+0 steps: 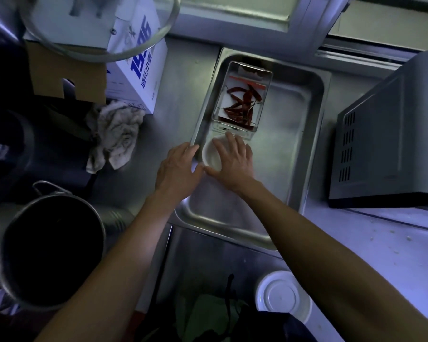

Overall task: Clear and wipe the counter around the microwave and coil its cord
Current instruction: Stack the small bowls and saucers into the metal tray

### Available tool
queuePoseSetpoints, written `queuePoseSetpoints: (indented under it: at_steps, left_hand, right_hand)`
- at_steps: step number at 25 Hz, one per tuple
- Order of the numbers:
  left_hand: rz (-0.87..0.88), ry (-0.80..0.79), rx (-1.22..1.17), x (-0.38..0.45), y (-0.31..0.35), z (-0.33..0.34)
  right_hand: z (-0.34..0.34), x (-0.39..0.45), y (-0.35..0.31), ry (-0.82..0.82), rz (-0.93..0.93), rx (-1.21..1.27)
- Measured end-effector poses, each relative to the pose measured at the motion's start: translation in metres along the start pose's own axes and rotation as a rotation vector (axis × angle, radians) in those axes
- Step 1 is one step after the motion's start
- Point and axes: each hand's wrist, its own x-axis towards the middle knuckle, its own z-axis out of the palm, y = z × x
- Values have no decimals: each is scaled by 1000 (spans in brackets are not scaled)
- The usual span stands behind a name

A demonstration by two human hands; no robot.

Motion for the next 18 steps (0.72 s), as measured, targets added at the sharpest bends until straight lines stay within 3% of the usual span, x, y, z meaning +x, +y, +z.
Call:
queuePoseSetpoints:
  at_steps: [2, 10, 18]
  left_hand:
    - [-3, 14, 5, -11, 3, -4]
    - [22, 111, -43, -81, 34, -14]
    - [124, 83, 133, -148, 97, 18]
  right_hand:
    - [-5, -5, 1, -34, -12, 5]
    - [-24, -81, 31, 92, -3, 37]
    - [-24, -181, 82, 133, 34, 55]
